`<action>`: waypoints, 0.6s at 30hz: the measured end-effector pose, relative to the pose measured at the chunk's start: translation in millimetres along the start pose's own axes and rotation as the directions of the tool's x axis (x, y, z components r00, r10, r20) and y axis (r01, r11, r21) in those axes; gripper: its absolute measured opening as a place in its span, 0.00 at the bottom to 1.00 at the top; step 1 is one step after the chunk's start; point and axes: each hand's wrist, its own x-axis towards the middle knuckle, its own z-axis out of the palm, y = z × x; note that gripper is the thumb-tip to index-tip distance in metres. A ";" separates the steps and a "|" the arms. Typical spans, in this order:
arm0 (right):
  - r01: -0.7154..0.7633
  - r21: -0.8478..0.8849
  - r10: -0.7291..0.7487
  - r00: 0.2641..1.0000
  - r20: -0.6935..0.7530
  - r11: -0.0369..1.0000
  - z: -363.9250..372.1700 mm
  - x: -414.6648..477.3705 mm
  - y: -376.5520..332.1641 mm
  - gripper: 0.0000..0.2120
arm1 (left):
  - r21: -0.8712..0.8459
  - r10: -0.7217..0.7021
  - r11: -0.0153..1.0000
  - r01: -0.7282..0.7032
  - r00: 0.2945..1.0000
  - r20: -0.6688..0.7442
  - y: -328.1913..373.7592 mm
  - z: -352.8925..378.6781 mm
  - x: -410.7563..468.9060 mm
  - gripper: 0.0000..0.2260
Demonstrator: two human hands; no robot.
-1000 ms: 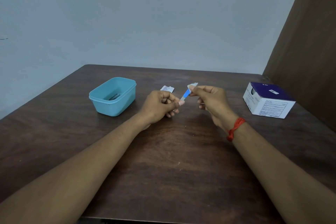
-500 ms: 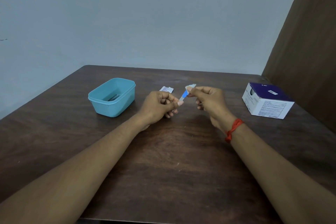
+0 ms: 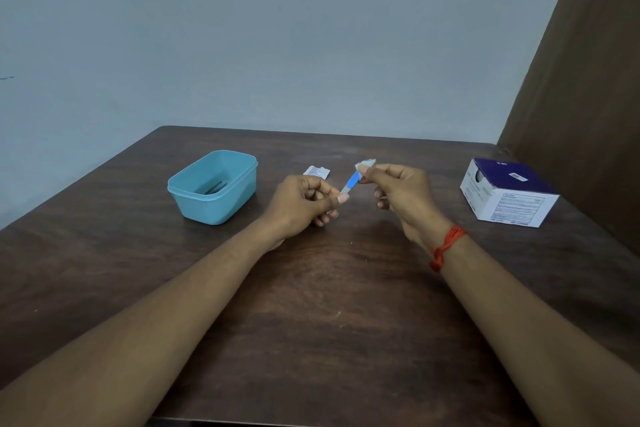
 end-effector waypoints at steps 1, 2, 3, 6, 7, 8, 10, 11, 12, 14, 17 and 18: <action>-0.014 -0.014 0.014 1.000 0.017 1.000 0.1 -0.1 0.4 0.10 | 0.007 0.000 1.000 0.000 1.000 0.002 0.0 -0.1 -0.3 0.06; -0.029 -0.031 0.030 0.999 0.040 0.999 0.5 -0.6 1.1 0.10 | 0.013 0.001 1.000 -0.001 1.000 0.004 -0.1 -0.4 -0.6 0.06; -0.044 -0.048 0.047 0.997 0.064 0.998 1.3 -1.2 1.6 0.10 | 0.015 0.001 1.000 -0.001 1.000 0.004 -0.1 -0.6 -0.6 0.06; -0.042 -0.063 0.047 0.996 0.079 0.997 3.0 -2.6 2.5 0.09 | 0.012 -0.001 1.000 0.001 1.000 0.004 0.5 -0.6 -0.6 0.06; -0.027 -0.054 0.030 0.998 0.061 0.998 2.9 -2.5 2.1 0.09 | 0.011 0.001 1.000 -0.001 1.000 0.003 0.9 -0.4 -0.8 0.06; -0.012 -0.041 0.014 0.999 0.039 0.999 2.6 -2.1 1.5 0.09 | 0.008 0.004 1.000 -0.004 1.000 0.002 1.4 -0.4 -0.9 0.06; 0.001 -0.007 -0.001 1.000 0.003 1.000 1.1 -1.0 0.0 0.09 | -0.007 0.007 1.000 -0.007 1.000 0.000 2.0 -0.2 -1.0 0.05; 0.000 0.001 0.000 1.000 -0.001 1.000 0.2 -0.6 -0.7 0.09 | -0.014 0.007 1.000 -0.007 1.000 -0.004 1.9 -0.2 -1.2 0.05; -0.007 0.001 0.007 1.000 0.006 1.000 -0.6 -0.6 -1.0 0.09 | -0.013 0.007 1.000 -0.007 1.000 -0.009 1.9 -0.2 -1.3 0.04; -0.031 -0.008 0.031 0.999 0.034 0.999 -2.5 -0.9 -1.4 0.08 | 0.008 0.005 1.000 -0.005 1.000 -0.015 2.1 -1.6 -1.4 0.04; -0.047 -0.025 0.049 0.996 0.077 0.999 -6.0 -0.4 -3.3 0.09 | -0.041 -0.017 0.999 0.015 0.999 -0.037 4.9 -7.3 -1.4 0.03; -0.043 -0.033 0.046 0.995 0.094 0.999 -6.9 0.0 -4.2 0.10 | -0.086 -0.040 0.996 0.035 0.998 -0.054 6.2 -10.1 -0.9 0.03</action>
